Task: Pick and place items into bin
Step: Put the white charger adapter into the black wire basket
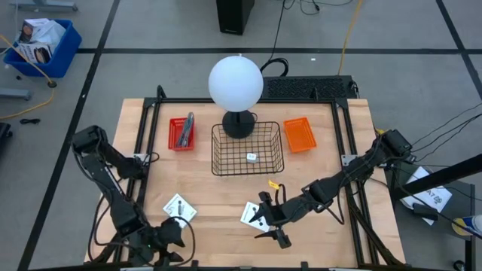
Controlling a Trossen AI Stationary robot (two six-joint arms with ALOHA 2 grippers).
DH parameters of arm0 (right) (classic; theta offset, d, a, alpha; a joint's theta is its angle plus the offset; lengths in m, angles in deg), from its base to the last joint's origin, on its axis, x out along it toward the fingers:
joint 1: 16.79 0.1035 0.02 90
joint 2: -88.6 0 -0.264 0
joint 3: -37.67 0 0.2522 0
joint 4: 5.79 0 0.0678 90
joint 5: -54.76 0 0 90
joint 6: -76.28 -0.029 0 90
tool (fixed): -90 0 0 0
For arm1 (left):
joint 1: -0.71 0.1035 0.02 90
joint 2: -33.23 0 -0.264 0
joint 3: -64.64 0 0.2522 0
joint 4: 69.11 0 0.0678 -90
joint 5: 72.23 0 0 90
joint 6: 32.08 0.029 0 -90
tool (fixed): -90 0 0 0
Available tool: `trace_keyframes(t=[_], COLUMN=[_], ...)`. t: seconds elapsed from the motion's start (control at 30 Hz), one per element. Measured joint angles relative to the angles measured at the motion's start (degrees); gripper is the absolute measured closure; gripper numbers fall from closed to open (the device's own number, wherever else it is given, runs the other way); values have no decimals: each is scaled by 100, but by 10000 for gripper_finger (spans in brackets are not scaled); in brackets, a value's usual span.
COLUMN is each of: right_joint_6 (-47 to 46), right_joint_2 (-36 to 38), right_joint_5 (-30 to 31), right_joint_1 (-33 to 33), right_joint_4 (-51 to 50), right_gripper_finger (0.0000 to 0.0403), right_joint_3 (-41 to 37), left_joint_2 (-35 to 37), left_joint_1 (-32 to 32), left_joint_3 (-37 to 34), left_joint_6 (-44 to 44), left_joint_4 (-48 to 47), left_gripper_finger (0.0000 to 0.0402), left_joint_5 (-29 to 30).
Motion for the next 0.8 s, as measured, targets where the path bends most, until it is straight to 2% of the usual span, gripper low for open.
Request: trace_keyframes(t=[0.17,0.43,0.67,0.8], right_joint_6=[173,243,301,302], right_joint_2=[-397,-1045,-1024,-1019], right_joint_5=[-16,-20,-19,-28], right_joint_1=[79,82,61,63], right_joint_4=[759,1621,1605,1592], right_gripper_finger=[172,174,177,179], right_joint_3=[0,0,-4,-4], left_joint_2=[56,140,140,140], left_joint_1=[-90,-187,-143,-185], left_joint_3=[0,0,0,0], left_joint_6=[416,241,-441,-353], left_joint_4=[7,115,155,73], left_gripper_finger=[147,147,147,147], left_joint_5=[176,154,111,193])
